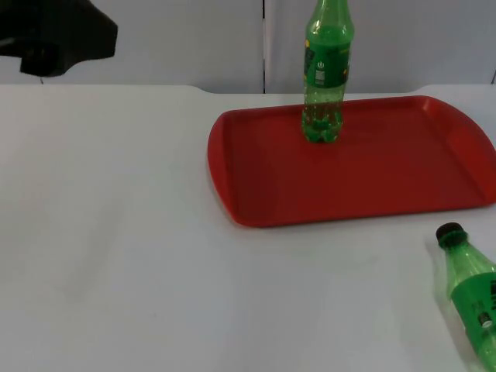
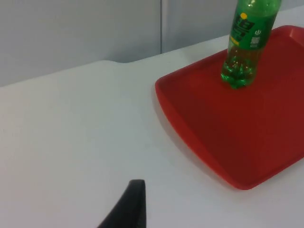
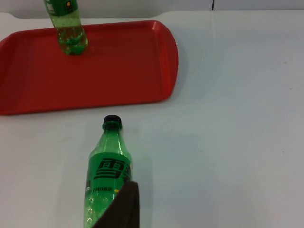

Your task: Place the bottle upright on the tray.

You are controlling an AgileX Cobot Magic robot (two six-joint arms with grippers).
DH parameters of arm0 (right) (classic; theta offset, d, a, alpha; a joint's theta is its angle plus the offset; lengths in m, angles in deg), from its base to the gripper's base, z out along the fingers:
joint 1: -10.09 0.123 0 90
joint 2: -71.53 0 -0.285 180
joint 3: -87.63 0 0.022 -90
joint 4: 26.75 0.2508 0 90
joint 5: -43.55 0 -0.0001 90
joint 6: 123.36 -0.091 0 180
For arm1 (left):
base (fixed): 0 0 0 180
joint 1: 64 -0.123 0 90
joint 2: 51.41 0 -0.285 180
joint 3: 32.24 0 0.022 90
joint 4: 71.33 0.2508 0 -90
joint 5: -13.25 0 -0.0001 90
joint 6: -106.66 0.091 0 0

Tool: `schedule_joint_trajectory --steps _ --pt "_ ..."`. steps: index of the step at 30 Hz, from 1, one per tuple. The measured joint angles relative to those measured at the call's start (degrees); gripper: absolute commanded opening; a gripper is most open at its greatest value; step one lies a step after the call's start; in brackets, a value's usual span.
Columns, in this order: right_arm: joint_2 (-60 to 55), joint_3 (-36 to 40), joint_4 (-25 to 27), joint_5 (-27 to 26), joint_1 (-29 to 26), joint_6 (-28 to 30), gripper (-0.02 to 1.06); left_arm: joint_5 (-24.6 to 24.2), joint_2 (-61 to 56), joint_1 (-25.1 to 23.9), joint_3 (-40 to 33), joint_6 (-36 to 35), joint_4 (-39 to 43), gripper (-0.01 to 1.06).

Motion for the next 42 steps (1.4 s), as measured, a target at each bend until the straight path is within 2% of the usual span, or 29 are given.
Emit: schedule_joint_trajectory --steps 10,24,32,42 --pt "0.0 0.0 0.0 0.0 0.0 0.0 1.04 -7.6 -8.7 0.0 -0.6 0.0 0.0 1.05" --pt "0.0 0.0 0.0 0.0 0.0 0.0 1.04 -10.9 -25.5 0.0 -9.8 0.0 0.0 1.05" --pt "0.0 0.0 0.0 0.0 0.0 0.0 1.04 -21.0 -38.1 0.0 -10.1 0.0 0.0 1.05" --pt "0.0 0.0 0.0 0.0 0.0 0.0 1.04 -30.6 -48.5 0.0 -10.1 0.0 0.0 1.05"
